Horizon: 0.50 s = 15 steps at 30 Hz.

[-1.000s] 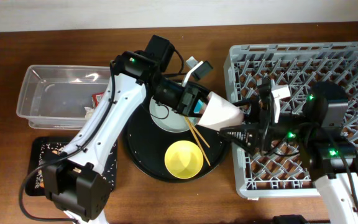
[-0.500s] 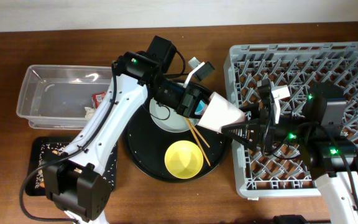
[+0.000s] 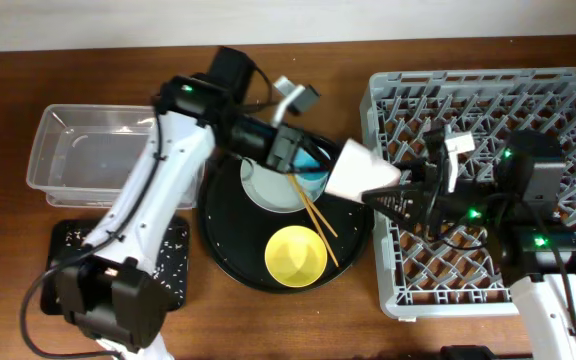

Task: Sort waste into correct bins and load items into the dishwasher rack
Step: 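Release the left gripper and place the pink cup upside down in the rack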

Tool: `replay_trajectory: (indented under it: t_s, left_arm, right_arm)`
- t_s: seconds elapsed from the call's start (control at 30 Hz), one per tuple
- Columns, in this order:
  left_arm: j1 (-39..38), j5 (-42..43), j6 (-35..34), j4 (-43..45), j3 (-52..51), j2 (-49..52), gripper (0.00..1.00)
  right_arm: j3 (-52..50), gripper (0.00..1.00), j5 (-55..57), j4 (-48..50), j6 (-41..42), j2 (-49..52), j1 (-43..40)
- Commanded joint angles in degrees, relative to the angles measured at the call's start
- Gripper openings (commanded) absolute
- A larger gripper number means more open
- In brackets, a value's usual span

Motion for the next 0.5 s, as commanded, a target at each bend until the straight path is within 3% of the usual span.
replay_trajectory:
  t_s: [0.0, 0.07, 0.17, 0.27, 0.33, 0.4, 0.47]
  left_arm:
    - [7.28, -4.44, -0.15, 2.84, -0.07, 0.20, 0.36]
    - [11.41, -7.61, -2.27, 2.49, -0.07, 0.20, 0.37]
    - [14.51, -13.29, -2.45, -1.66, -0.07, 0.20, 0.37]
    - [13.97, -20.63, -2.45, -4.50, -0.07, 0.20, 0.37]
    - [12.81, -24.04, -2.47, -4.61, -0.07, 0.20, 0.37]
    - [11.67, -25.97, -2.51, -4.63, -0.07, 0.20, 0.37]
    - [9.73, -29.62, -4.31, -4.35, -0.07, 0.20, 0.46]
  right_arm:
    - [1.25, 0.52, -2.75, 0.46, -0.61, -0.94, -0.13]
    - [1.25, 0.51, 2.51, 0.39, 1.44, -0.94, -0.11]
    - [2.75, 0.49, 20.76, -6.32, 4.39, -0.94, -0.11]
    - [11.06, 0.47, 53.79, -25.11, 1.79, -0.85, -0.04]
    - [18.75, 0.47, 69.61, -36.79, 1.79, -0.70, -0.04]
    - [23.67, 0.47, 72.13, -43.98, 1.79, 0.15, -0.04]
    - [25.16, 0.46, 72.15, -50.25, 1.79, 2.19, -0.04]
